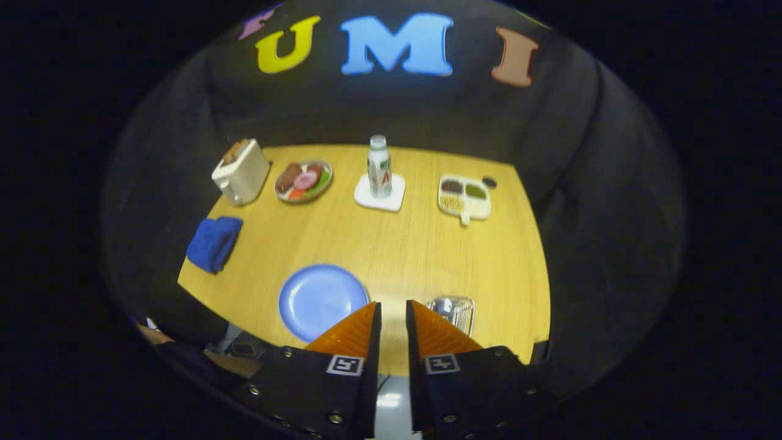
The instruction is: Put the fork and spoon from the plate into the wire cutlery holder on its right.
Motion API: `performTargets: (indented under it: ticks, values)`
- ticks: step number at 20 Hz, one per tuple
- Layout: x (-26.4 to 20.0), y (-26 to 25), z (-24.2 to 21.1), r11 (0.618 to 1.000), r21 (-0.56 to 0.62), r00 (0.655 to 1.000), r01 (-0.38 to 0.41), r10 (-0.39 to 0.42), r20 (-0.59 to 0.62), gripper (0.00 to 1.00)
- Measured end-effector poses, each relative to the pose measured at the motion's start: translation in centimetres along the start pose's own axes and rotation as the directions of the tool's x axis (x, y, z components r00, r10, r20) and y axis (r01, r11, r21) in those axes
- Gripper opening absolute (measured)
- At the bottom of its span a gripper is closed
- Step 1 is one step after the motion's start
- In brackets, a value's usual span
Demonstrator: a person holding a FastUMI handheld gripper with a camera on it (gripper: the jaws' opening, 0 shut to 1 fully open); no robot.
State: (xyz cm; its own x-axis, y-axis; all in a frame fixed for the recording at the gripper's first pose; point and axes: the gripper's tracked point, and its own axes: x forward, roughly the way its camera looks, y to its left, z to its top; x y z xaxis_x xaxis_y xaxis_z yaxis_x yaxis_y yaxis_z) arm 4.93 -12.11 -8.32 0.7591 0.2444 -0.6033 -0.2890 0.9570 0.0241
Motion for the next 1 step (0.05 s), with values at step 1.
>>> performTargets:
  ticks: [1]
  values:
    - [-0.47, 1.97, 1.65, 1.000, 0.026, 0.993, -0.008, 0.004, 0.120, 0.22]
